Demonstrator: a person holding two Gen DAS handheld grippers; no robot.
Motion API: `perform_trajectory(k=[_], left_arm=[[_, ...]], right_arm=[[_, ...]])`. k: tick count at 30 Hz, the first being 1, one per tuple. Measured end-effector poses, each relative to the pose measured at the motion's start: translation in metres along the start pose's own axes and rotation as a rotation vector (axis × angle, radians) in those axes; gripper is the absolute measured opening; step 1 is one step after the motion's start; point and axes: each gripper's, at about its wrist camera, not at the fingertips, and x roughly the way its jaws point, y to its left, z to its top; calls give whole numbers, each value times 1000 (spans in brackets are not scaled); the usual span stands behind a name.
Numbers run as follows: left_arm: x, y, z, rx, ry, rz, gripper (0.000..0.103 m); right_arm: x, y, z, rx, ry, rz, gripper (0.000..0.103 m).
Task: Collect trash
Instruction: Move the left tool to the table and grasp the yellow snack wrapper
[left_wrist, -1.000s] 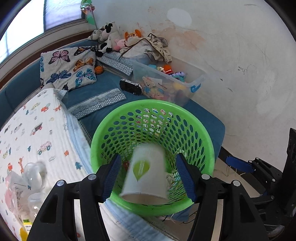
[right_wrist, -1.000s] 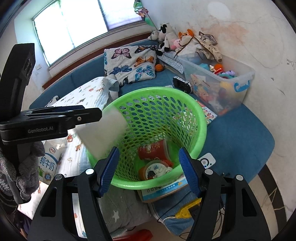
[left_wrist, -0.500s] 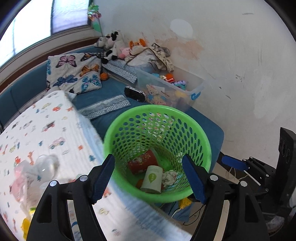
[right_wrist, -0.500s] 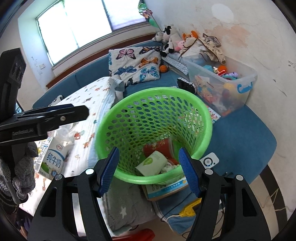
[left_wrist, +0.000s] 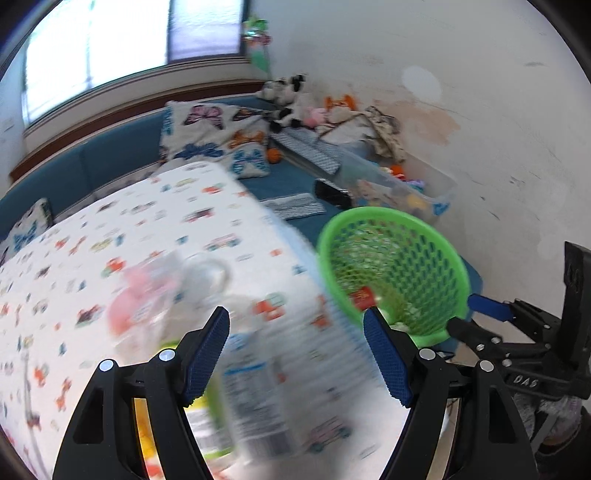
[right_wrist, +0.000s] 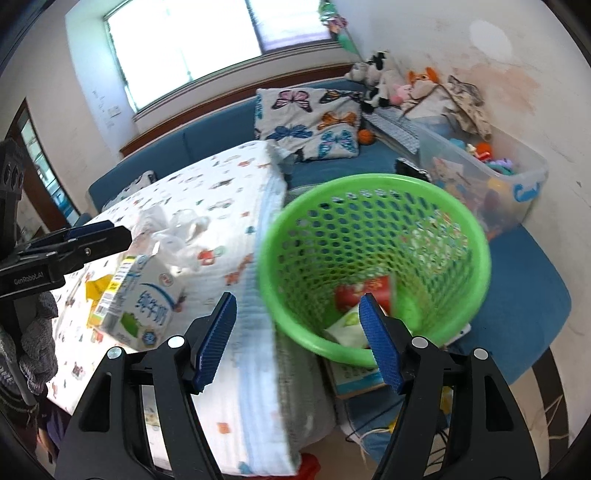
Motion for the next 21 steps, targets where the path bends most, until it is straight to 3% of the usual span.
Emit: perform_trajectory(k=[14,21], left_arm=[[-24,131,-58,-257,37,235,76],[-9,159,-83,-313,99,277,80]], right_arm=[[21,68,9,-97,22,89,69],[29,89,11,-130,37,112,69]])
